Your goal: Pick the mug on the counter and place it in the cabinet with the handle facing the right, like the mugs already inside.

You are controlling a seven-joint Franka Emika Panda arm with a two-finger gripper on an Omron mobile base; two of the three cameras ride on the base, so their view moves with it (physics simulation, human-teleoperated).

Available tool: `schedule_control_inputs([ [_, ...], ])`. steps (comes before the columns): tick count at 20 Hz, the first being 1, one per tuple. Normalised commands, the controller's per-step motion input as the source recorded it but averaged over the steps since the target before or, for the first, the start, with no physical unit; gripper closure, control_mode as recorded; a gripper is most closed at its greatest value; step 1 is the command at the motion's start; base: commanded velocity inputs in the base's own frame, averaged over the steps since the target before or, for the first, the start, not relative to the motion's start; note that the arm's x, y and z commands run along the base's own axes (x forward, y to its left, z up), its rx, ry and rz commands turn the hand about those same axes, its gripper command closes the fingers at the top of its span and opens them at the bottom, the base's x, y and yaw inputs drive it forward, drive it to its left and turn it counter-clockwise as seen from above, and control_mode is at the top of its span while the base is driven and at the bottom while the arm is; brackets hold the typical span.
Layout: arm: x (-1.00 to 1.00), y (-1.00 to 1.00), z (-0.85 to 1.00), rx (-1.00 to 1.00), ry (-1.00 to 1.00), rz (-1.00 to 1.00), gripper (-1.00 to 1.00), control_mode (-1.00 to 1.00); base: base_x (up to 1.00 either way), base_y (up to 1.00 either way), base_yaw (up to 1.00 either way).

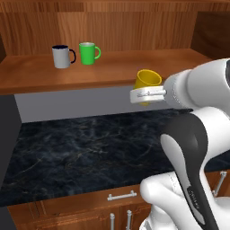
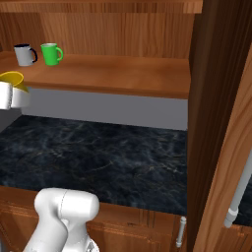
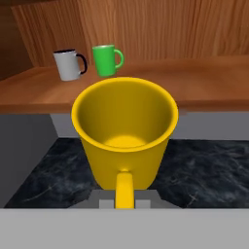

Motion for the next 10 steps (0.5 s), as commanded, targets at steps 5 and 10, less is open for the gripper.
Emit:
schedule_control_inputs([
  [5, -0.09, -0.18, 0.43, -0.07, -0.05, 0.00, 1.00, -1.00, 0.00, 0.00, 0.00],
  [10, 0.00, -0.21, 0.13, -0.03, -0.03, 0.00, 1.00, -1.00, 0.00, 0.00, 0.00],
])
